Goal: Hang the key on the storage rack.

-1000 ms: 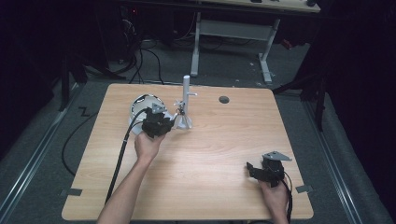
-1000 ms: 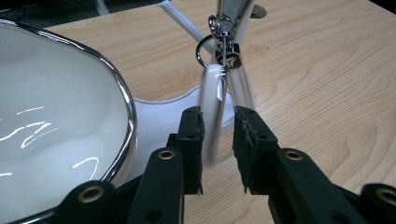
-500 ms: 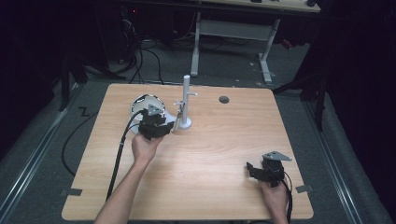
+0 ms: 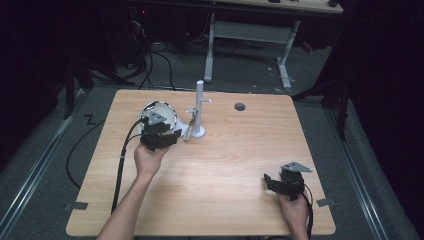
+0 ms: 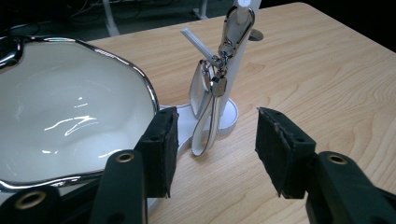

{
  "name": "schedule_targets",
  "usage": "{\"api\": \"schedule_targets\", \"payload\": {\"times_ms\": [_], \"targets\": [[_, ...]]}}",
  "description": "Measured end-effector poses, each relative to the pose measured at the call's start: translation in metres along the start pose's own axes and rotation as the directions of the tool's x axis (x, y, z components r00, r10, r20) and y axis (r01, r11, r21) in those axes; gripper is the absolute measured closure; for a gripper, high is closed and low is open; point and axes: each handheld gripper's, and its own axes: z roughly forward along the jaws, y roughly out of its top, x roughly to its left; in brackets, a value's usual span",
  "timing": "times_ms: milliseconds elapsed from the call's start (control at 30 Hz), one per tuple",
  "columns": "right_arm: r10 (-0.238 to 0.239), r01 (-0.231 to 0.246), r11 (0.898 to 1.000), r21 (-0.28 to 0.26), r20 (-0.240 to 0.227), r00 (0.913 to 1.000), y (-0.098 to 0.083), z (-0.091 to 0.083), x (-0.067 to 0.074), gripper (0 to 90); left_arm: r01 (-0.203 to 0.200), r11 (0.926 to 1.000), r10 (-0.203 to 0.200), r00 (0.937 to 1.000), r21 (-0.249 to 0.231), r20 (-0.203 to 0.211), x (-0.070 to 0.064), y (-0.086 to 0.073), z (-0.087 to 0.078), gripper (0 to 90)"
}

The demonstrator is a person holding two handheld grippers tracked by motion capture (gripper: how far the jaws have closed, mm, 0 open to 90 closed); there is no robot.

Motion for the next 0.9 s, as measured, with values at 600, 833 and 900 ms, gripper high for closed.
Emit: {"api": "schedule_targets", "payload": {"times_ms": [600,833,900], "targets": [[0.0,0.0,1.0,0.0,0.0,1.0,0.0,0.0,0.0,23.6,0.013,0.999,-0.014,0.9998,-0.042,-0.011,0.005,-0.004,-0.025,46.2],[0.0,0.0,1.0,0.0,-0.001,1.0,0.0,0.0,0.0,23.6,0.022,0.9986,-0.022,0.9997,-0.049,-0.013,0.006,-0.004,-0.031,45.8],[0.0,0.0,1.0,0.0,-0.001,1.0,0.0,0.0,0.0,23.5,0.027,0.9979,-0.028,0.9995,-0.058,-0.013,0.007,-0.005,-0.034,45.7]]}}
